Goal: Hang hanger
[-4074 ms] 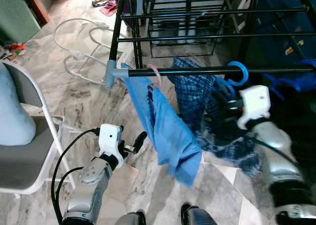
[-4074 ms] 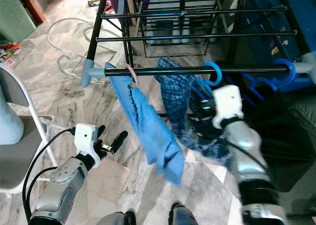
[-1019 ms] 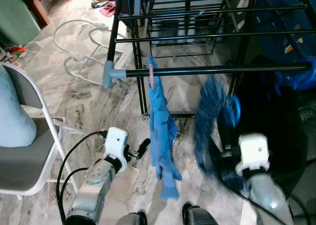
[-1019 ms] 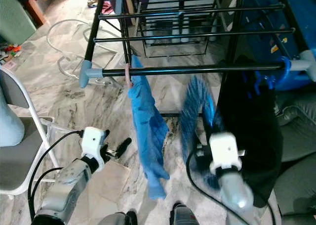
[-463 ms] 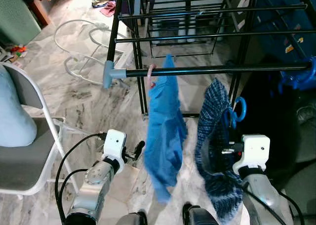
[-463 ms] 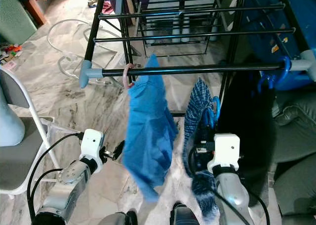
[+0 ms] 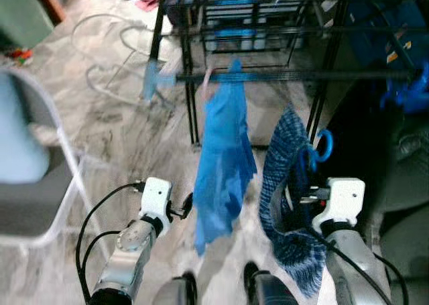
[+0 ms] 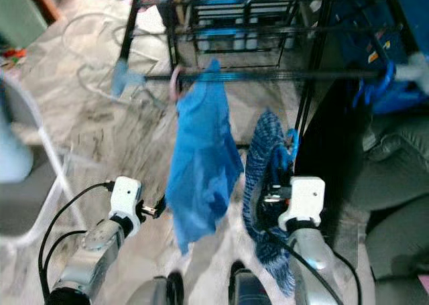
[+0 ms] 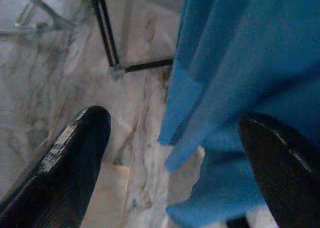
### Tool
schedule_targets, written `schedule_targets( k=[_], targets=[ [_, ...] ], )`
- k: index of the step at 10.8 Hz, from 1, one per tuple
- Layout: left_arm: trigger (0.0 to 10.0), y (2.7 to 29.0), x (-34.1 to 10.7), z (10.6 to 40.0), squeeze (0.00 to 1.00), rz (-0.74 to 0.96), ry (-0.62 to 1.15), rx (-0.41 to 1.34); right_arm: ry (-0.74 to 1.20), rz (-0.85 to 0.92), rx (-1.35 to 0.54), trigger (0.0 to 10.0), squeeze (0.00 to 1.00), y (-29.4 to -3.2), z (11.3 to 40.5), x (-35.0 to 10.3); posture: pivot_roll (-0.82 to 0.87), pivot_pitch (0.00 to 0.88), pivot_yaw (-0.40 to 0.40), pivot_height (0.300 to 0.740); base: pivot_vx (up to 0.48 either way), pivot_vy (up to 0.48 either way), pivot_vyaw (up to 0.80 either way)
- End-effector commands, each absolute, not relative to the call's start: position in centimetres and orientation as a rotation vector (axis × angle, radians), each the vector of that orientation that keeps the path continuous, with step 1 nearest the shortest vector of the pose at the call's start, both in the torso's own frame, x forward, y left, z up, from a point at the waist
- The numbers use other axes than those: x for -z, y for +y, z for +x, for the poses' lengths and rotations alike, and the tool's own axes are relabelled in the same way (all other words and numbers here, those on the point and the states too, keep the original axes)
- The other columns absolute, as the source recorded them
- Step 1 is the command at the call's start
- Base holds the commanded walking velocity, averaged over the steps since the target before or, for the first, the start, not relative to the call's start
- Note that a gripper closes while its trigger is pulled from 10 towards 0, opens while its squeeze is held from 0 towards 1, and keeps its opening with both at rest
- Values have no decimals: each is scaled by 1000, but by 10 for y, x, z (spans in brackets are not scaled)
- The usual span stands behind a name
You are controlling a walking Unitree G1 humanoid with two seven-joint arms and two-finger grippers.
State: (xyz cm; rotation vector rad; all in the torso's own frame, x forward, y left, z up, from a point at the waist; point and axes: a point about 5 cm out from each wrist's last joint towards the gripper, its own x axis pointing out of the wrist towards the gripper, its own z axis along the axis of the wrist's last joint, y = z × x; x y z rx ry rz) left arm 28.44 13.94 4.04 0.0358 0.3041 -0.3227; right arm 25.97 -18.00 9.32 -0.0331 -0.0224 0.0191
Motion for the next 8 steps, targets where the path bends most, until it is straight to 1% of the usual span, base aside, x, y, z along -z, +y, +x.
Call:
schedule_targets(
  k=[1, 4, 5, 6, 8],
  targets=[
    [10000, 141, -34, 280, 0, 41, 329, 320, 2, -31, -19, 10000, 0, -181, 257, -88, -100, 203, 75, 740, -360, 0, 0],
    [10000, 139, -28, 279, 0, 45, 338, 314, 22, -15, -44, 10000, 0, -182, 259, -84, -82, 171, 64, 740, -345, 0, 0],
    [10000, 141, -26, 280, 0, 44, 339, 293, 34, -3, -45, 10000, 0, -181, 262, -81, -76, 150, 58, 740, -341, 0, 0],
    [10000, 143, -25, 281, 0, 43, 338, 284, 38, 7, -55, 10000, 0, -176, 266, -81, -77, 146, 48, 740, -292, 0, 0],
    [10000, 138, -24, 284, 0, 50, 323, 293, 63, 1, -107, 10000, 0, -170, 265, -76, -82, 131, 20, 740, 0, 0, 0]
  ],
)
